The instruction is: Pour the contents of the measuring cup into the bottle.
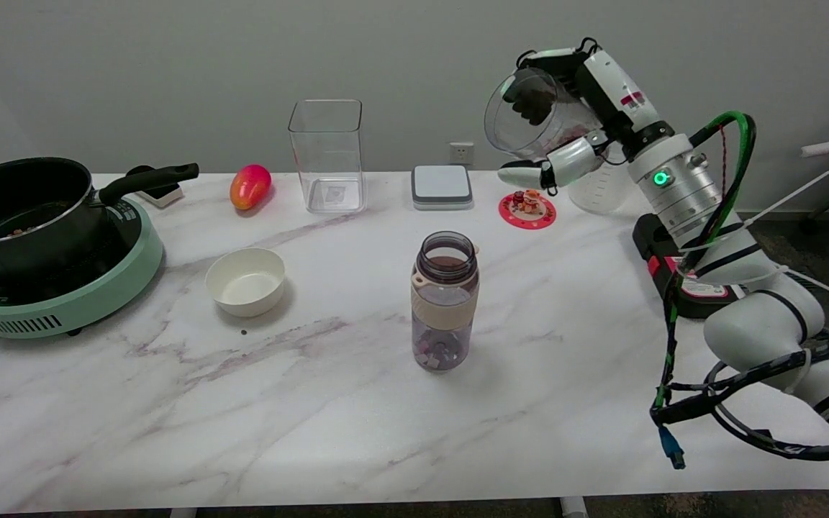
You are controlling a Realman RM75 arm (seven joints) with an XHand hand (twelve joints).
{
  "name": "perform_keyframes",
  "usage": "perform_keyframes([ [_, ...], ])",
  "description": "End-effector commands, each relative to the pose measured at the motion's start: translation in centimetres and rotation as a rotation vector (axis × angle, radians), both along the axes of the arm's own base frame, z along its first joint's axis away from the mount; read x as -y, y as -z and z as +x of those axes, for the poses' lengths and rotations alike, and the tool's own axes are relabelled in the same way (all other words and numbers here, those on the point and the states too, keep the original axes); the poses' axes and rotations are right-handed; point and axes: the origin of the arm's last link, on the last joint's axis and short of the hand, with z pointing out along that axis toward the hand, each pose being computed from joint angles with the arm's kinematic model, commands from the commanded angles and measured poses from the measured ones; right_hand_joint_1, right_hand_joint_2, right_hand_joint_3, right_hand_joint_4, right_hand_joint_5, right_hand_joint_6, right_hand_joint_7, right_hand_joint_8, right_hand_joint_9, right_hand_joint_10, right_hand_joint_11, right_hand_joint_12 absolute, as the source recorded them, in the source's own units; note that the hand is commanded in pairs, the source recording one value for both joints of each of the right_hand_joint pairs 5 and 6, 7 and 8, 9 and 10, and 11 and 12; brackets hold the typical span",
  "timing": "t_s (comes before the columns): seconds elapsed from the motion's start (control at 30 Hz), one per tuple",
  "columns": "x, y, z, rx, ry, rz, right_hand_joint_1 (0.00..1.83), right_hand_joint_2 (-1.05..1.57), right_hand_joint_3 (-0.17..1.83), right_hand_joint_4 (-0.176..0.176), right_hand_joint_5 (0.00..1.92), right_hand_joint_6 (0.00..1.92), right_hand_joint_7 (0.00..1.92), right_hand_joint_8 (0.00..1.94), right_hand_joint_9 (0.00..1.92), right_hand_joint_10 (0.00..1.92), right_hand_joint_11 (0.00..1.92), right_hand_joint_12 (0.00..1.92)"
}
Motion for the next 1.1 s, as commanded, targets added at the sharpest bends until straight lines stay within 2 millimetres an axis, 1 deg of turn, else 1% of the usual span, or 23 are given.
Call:
perform_keyframes([
  [0.03,-2.6,1.9,3.7,-0.314,-0.2,-0.014,1.45,0.85,0.7,0.0,1.47,1.47,1.49,1.49,1.37,1.37,1.18,1.18],
  [0.23,-3.0,3.4,3.4,-0.363,-0.217,0.027,1.44,0.89,0.67,0.0,1.48,1.48,1.5,1.5,1.38,1.38,1.19,1.19],
  [0.4,-3.4,4.0,3.8,-0.411,-0.227,0.052,1.44,0.91,0.66,0.0,1.48,1.48,1.5,1.5,1.39,1.39,1.2,1.2],
  [0.6,-3.3,4.8,2.7,-0.415,-0.193,0.082,1.43,0.93,0.64,0.0,1.49,1.49,1.51,1.51,1.39,1.39,1.2,1.2],
  [0.7,-3.2,5.0,2.1,-0.418,-0.177,0.087,1.43,0.96,0.62,0.0,1.5,1.5,1.52,1.52,1.4,1.4,1.21,1.21],
  [0.83,-3.0,4.9,1.9,-0.442,-0.171,0.072,1.41,1.06,0.54,0.0,1.54,1.54,1.55,1.55,1.43,1.43,1.23,1.23],
  [1.1,-2.7,4.5,0.9,-0.463,-0.145,0.055,1.39,1.12,0.5,0.0,1.55,1.55,1.56,1.56,1.45,1.45,1.25,1.25],
])
